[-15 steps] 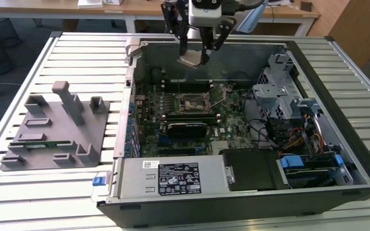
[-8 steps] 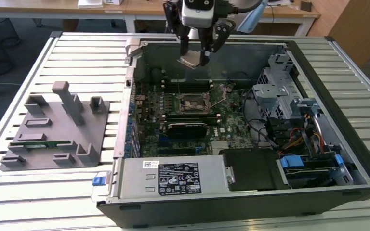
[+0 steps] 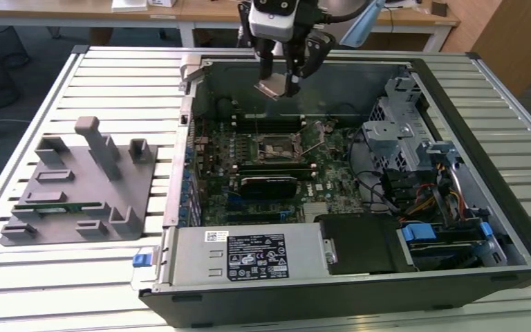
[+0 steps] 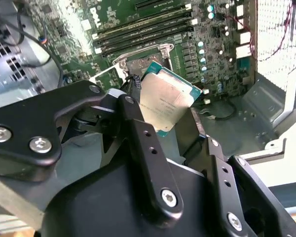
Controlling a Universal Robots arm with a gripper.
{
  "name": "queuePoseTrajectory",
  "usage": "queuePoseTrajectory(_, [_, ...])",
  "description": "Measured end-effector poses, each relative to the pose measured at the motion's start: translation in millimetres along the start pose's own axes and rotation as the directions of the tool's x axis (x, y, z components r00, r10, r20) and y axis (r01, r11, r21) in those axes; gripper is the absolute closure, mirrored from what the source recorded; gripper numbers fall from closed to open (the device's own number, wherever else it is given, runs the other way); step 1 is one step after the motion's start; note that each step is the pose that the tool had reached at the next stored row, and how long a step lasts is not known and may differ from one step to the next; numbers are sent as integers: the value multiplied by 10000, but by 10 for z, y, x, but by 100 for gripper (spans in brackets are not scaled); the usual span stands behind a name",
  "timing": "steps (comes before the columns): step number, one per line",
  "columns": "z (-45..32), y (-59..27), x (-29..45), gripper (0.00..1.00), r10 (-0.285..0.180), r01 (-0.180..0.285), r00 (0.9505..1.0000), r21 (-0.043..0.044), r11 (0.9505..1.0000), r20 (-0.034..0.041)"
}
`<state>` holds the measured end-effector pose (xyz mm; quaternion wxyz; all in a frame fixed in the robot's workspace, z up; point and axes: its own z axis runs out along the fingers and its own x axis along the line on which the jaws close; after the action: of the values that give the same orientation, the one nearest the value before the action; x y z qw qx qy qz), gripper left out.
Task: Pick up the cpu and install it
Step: 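Place the cpu into insertion slot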
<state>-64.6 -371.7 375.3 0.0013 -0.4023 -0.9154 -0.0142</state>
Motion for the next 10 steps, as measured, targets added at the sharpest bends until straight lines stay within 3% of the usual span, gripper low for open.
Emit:
queuePoseTrajectory(5, [12,1,1,47,744,-744,9972,-9,9972,21])
queuePoseTrajectory(10, [23,4,5,47,1490,-1490,9888,-4,9888,63])
